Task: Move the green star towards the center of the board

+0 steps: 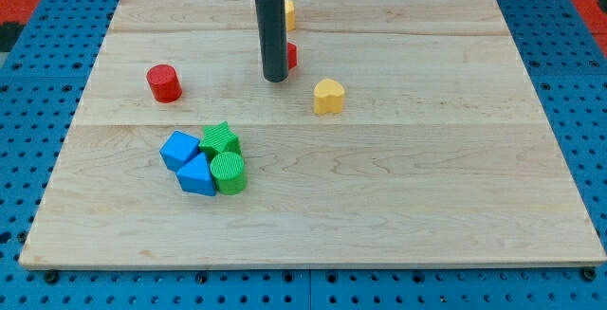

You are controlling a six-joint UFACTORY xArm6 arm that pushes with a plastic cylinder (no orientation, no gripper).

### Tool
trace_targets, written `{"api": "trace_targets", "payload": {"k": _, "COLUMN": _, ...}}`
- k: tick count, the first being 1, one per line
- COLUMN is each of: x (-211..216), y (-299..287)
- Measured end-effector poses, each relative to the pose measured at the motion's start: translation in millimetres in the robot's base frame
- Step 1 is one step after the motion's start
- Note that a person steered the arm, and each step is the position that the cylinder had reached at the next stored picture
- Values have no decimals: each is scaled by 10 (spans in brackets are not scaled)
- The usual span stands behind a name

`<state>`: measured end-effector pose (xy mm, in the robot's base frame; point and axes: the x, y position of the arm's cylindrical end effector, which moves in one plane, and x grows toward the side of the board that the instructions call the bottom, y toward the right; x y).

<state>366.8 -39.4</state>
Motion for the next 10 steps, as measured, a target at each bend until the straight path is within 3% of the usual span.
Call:
{"api": "trace_targets", "payload": {"k": 1, "x": 216, "y": -419}}
{"api": "trace_targets", "payload": {"k": 2, "x": 702, "y": -445}}
{"api": "trace_targets", "payload": {"k": 3, "x": 1333, "y": 304}}
{"api": "trace_targets", "payload": {"k": 4, "x": 1762, "y": 2}}
{"api": "trace_targets", "payload": {"k": 6, "x": 1248, "y": -738}}
{"api": "trace_targets", "payload": {"k": 8, "x": 701, "y": -518}}
{"api": "trace_targets", "payload": {"k": 9, "x": 686, "y": -788}}
{"api": "trace_targets", "payload": {"k": 10, "x": 245, "y": -1023}}
